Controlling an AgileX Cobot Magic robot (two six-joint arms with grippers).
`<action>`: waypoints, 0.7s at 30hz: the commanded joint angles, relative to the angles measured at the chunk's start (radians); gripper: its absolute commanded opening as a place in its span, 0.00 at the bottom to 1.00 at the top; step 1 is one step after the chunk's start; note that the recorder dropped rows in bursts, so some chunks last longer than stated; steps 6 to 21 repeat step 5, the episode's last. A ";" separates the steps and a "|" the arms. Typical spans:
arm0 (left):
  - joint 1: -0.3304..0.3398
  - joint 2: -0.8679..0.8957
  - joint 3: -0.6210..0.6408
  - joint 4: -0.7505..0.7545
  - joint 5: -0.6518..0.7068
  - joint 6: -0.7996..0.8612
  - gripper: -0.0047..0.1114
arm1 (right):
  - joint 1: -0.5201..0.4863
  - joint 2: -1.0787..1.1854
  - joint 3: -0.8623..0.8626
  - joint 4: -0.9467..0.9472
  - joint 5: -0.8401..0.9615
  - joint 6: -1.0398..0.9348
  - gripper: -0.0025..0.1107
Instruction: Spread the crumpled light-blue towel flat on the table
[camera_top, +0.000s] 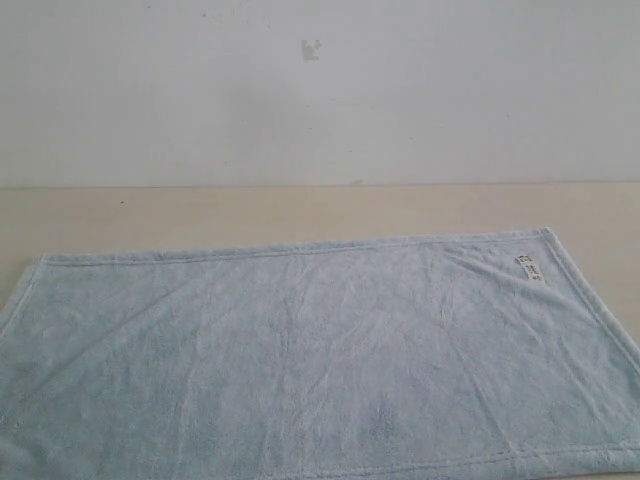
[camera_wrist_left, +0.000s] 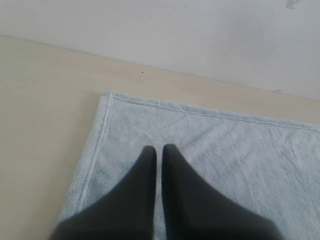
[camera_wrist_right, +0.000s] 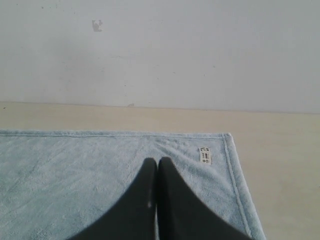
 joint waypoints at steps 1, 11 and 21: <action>-0.007 -0.003 0.004 0.000 -0.002 -0.008 0.07 | -0.002 -0.004 0.000 -0.011 -0.003 0.004 0.02; -0.007 -0.003 0.004 0.000 -0.005 -0.008 0.07 | -0.002 -0.004 0.000 -0.011 -0.003 0.004 0.02; -0.007 -0.003 0.004 0.000 -0.005 -0.008 0.07 | -0.002 -0.004 0.000 -0.011 -0.003 0.004 0.02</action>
